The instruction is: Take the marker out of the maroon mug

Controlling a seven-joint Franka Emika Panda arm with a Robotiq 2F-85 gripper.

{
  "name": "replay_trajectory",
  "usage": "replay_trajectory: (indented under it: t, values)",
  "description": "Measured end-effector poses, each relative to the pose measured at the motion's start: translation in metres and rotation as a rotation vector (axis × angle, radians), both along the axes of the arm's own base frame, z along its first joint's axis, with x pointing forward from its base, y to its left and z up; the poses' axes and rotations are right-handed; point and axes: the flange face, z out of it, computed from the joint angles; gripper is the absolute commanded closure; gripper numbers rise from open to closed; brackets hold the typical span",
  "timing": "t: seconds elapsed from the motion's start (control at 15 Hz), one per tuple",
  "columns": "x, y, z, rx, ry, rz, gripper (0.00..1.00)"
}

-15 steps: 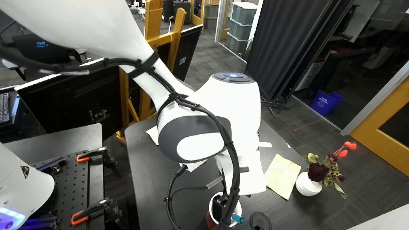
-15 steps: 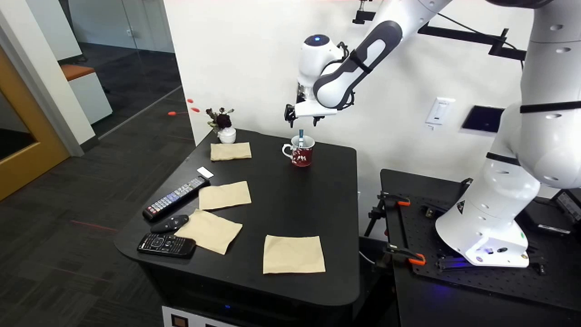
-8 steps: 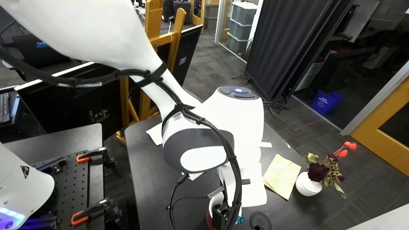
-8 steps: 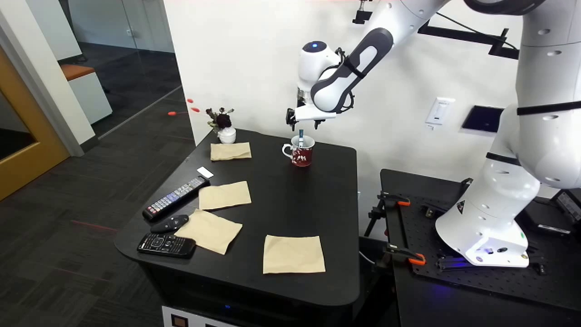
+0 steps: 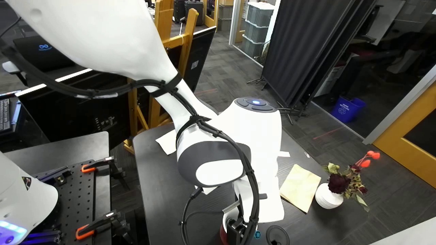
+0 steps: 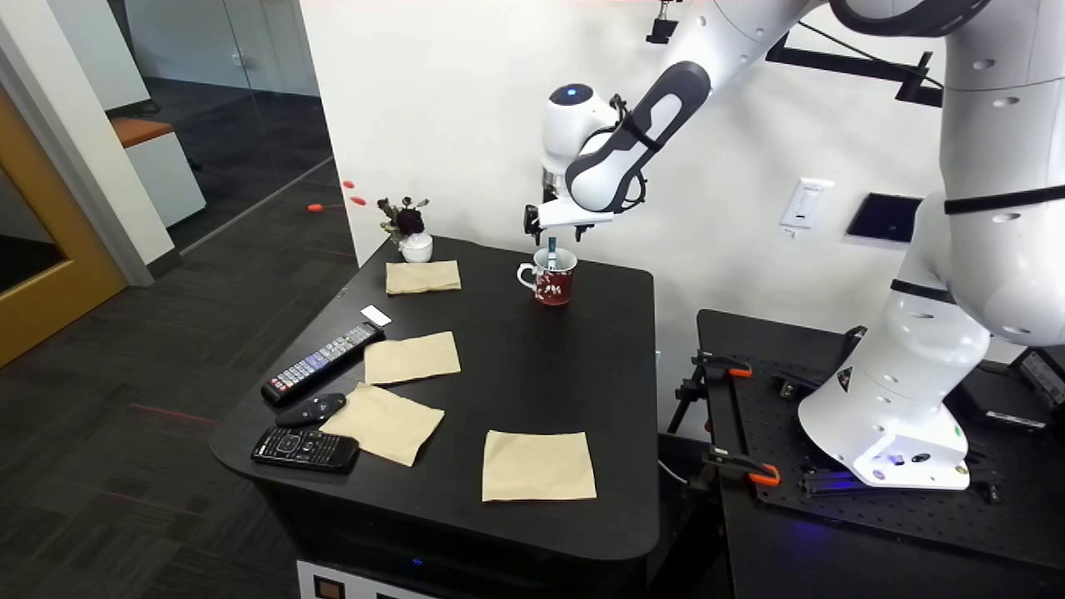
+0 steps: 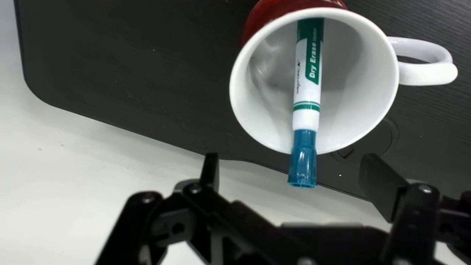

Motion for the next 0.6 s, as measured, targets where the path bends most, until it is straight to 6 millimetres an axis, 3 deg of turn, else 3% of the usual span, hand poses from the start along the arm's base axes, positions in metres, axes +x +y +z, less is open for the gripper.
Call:
replay_trajectory:
  t: [0.07,0.6]
  values:
    - [0.0000,-0.0002,-0.0008,0.000,0.001,-0.001,0.32]
    - [0.0019,-0.0017,-0.0020,-0.007,0.004,0.000,0.92]
